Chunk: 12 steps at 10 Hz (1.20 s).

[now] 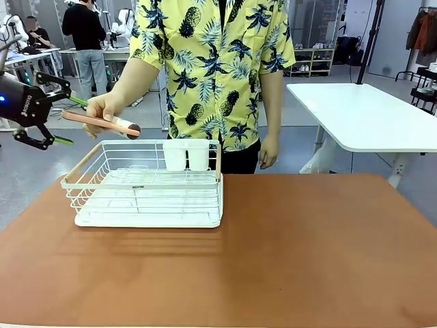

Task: Clean the table.
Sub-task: Pick up the Lint Roller when the human hands it over.

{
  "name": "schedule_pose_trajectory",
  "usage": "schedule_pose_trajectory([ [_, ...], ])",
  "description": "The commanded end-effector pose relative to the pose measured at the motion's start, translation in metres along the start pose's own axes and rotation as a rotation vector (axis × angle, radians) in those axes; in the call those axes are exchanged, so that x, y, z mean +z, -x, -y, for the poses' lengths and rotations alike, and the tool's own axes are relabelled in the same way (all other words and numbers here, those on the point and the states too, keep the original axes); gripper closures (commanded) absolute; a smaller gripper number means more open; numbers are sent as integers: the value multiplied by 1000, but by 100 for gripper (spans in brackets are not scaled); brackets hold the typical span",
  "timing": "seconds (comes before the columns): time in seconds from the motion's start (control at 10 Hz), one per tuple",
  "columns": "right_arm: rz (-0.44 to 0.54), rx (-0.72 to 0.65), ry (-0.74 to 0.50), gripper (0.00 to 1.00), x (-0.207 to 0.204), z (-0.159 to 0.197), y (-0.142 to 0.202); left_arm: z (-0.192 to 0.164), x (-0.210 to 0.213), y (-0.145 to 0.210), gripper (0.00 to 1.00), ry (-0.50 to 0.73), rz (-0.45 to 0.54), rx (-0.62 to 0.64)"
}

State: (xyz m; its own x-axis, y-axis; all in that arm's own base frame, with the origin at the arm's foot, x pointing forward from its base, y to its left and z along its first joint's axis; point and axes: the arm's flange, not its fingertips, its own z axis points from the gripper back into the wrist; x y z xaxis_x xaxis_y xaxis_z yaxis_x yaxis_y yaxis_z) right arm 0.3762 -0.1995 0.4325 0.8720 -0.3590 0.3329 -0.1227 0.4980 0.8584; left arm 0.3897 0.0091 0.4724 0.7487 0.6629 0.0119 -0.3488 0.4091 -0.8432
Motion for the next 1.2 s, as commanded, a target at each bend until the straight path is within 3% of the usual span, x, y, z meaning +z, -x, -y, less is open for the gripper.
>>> schedule_pose_trajectory([
  [0.0,9,9,-17,0,0,-2,-1,-2,-13,-3,0,43,29,-15],
  [0.7,9,9,-17,0,0,-2,-1,-3,-36,-20,0,79,66,3],
  [1.1,9,9,-17,0,0,-2,-1,-3,-35,-22,38,84,64,3],
])
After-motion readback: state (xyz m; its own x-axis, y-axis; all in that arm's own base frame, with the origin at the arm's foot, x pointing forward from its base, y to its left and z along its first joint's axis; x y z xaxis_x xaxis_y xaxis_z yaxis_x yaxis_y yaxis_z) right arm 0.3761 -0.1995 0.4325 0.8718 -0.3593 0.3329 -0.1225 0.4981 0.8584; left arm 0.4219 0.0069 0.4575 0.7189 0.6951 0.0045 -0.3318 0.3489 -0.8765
